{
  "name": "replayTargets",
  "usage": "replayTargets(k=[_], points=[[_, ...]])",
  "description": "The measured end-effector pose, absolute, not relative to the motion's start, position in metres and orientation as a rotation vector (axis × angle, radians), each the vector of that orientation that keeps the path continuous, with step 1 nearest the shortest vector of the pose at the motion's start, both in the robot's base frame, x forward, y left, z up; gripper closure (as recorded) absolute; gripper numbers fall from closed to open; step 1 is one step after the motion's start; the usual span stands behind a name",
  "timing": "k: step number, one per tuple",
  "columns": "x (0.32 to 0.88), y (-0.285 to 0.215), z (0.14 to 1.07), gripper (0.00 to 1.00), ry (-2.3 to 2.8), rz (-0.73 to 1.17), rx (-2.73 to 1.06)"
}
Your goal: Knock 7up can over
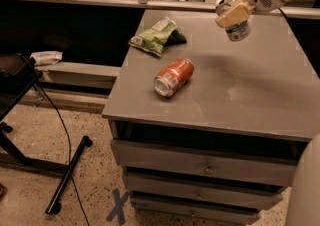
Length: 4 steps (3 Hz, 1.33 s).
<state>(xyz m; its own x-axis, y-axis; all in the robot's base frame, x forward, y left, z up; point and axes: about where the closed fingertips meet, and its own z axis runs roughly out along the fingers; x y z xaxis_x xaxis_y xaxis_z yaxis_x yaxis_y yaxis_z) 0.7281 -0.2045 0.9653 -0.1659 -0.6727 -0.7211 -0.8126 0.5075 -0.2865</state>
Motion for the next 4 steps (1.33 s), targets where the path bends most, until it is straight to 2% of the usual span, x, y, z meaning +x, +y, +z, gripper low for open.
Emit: replayTargets(k=[1,2,3,4], points=[[0.719,-0.242,0.912,0.94,2.231,-0.086,-1.496],[0.7,-0.276,0.876,0.75,2.442,-0.25,-1.705],[0.696,-0.275,0.865,0.52,2.474,-0.31,-1.839],[0.692,-0.254,0.865,0.29,2.407,-0.239,-1.929]])
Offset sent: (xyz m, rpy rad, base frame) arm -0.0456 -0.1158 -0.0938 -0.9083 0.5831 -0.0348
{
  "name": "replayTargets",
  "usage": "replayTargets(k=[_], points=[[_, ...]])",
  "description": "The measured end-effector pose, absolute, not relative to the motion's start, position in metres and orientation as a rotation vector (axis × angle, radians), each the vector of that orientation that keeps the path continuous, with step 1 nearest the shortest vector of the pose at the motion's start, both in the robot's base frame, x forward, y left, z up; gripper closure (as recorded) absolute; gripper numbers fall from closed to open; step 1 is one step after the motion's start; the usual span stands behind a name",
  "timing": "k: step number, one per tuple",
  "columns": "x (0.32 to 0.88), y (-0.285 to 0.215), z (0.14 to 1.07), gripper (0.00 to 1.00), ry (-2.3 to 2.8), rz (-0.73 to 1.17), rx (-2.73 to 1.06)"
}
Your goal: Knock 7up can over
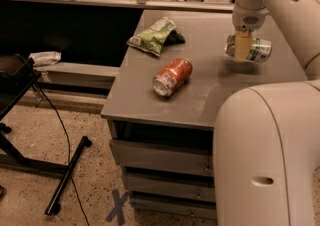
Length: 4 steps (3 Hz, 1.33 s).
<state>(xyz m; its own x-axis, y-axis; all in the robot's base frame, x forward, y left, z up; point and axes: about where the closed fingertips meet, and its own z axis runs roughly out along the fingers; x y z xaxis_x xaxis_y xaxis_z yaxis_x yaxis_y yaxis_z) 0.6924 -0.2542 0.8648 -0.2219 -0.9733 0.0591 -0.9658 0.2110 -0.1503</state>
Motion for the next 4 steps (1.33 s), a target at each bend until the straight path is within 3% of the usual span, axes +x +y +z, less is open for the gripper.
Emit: replayTargets(k=[1,3,4], points=[[0.69,-0.228,0.87,0.06,2.314,-0.123,-1.956],[0.702,-0.208,0.873,0.0,2.221,-0.075,-1.935],[0.693,-0.231,0.877,0.0,2.142,-0.012,-1.902]])
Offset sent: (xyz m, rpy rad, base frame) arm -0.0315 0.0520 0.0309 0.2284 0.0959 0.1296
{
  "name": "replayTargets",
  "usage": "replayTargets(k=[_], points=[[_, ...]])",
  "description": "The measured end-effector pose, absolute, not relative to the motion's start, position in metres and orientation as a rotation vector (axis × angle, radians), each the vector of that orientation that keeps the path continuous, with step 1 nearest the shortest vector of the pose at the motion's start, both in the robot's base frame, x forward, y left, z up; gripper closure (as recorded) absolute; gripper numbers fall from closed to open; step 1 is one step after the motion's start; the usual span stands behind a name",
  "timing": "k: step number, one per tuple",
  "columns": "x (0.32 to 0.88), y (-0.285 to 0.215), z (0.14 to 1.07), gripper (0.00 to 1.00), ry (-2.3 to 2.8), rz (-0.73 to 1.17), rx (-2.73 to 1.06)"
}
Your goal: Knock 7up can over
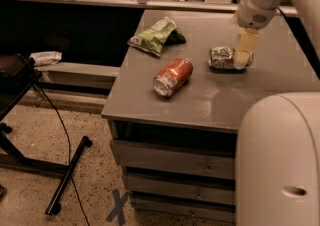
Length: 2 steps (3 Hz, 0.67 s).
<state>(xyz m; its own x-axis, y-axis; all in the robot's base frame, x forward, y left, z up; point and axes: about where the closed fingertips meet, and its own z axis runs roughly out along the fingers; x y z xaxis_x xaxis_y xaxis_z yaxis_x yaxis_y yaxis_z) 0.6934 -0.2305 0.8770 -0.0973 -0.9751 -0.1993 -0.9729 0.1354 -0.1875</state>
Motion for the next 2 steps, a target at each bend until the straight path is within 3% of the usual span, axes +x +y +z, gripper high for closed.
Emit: replayTargets(k=[1,2], points=[[0.6757,-0.2842,0.8779,0.0,2.011,0.086,-1.808],[0.6789,-0.2837,0.8759,0.0,2.008,0.081,-1.802]])
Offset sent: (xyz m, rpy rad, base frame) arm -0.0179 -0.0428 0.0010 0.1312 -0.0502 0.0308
